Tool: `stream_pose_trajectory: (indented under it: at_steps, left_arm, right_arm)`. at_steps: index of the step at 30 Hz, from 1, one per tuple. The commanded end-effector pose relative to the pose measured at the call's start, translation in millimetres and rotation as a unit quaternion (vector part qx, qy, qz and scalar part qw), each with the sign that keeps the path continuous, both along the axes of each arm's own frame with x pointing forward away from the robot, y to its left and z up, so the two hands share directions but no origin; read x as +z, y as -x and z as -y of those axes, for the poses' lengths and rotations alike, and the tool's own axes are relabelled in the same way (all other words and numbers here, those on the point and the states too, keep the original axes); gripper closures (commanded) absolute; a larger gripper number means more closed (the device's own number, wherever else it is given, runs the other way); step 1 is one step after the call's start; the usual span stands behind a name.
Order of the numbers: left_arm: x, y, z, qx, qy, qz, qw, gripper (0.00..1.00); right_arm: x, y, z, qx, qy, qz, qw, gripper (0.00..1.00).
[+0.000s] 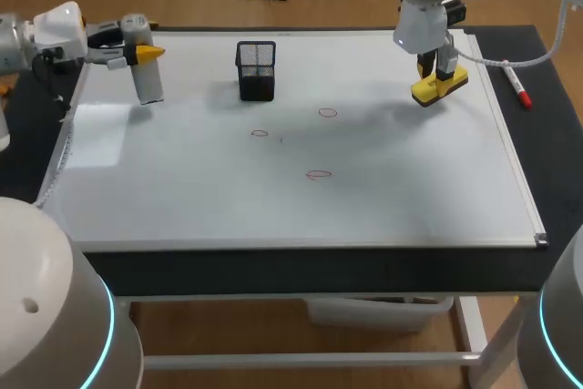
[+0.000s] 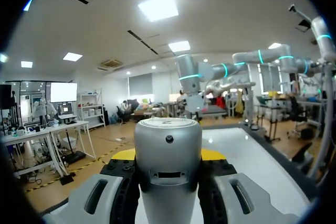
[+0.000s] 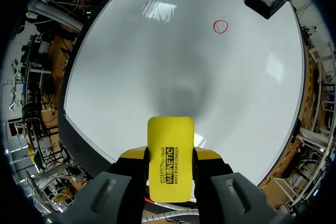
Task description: Pick up the inspection probe, press it on each red-marked spot on the whiteboard one by one, put down the probe, pick up the eraser, and wipe off all the red marks.
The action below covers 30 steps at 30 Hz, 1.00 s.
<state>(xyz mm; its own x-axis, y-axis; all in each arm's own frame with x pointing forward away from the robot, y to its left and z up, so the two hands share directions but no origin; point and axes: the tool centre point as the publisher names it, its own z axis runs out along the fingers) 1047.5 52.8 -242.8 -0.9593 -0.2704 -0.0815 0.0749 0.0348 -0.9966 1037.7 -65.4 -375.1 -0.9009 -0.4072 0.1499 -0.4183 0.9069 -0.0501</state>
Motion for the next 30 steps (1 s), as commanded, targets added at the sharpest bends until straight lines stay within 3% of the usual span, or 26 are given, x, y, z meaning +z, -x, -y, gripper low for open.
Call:
stream_pose_trajectory:
  at_steps: [1,12,30]
  left_arm:
    - [2.2,1.4,0.0,0.001,-0.001,-0.001,1.0,1.0]
    - [2.2,1.4,0.0,0.001,-0.001,-0.001,1.0,1.0]
    - [2.2,1.4,0.0,0.001,-0.001,-0.001,1.0,1.0]
  right_arm:
    - [2.0,-0.4,0.5,0.001,0.002,-0.001,1.0,1.0]
    - [3.4,3.8,-27.9,0.037,-0.007,0.01,0.999,1.0]
    - [11.5,26.5,-132.6,0.134,-0.07,0.03,0.988,1.0]
